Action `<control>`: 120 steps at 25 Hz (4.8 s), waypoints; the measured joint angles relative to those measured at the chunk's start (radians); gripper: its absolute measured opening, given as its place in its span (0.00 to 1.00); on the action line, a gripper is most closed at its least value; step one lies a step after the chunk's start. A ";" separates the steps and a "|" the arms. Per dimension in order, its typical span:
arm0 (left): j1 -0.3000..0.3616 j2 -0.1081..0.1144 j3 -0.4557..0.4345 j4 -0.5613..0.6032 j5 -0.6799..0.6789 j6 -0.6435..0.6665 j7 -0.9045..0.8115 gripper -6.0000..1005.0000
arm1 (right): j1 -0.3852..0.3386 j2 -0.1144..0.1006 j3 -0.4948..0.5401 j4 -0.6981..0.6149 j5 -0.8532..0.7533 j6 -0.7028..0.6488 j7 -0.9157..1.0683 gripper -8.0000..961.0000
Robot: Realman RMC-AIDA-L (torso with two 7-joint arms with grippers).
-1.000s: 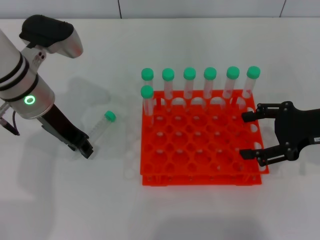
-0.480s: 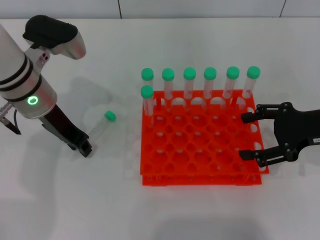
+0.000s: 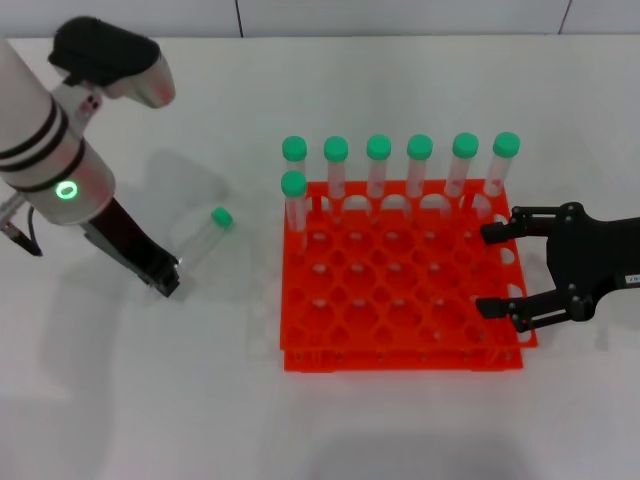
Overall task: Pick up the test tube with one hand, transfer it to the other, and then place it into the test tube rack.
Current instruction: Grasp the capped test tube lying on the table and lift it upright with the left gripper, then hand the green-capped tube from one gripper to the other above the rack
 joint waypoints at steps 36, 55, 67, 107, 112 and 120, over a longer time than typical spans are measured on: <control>0.276 0.058 -0.016 -0.078 -1.249 -0.200 1.045 0.22 | -0.034 0.005 -0.001 0.014 0.045 -0.009 -0.023 0.90; 0.058 0.090 -0.008 -0.240 -0.988 -0.126 0.983 0.24 | -0.041 0.006 0.006 0.016 0.059 -0.005 -0.035 0.90; 0.073 0.069 -0.014 -0.242 -0.967 -0.144 1.054 0.25 | -0.038 0.002 0.008 0.028 0.098 -0.007 -0.020 0.90; 0.082 0.027 -0.008 -0.242 -0.971 -0.172 1.149 0.28 | 0.058 0.021 0.062 0.605 0.630 -0.005 -0.303 0.89; 0.082 0.026 -0.007 -0.242 -0.973 -0.172 1.150 0.28 | 0.083 0.022 0.060 0.670 0.656 -0.013 -0.348 0.88; 0.066 0.019 -0.007 -0.248 -0.968 -0.188 1.150 0.29 | 0.127 0.021 0.062 0.745 0.659 -0.025 -0.401 0.85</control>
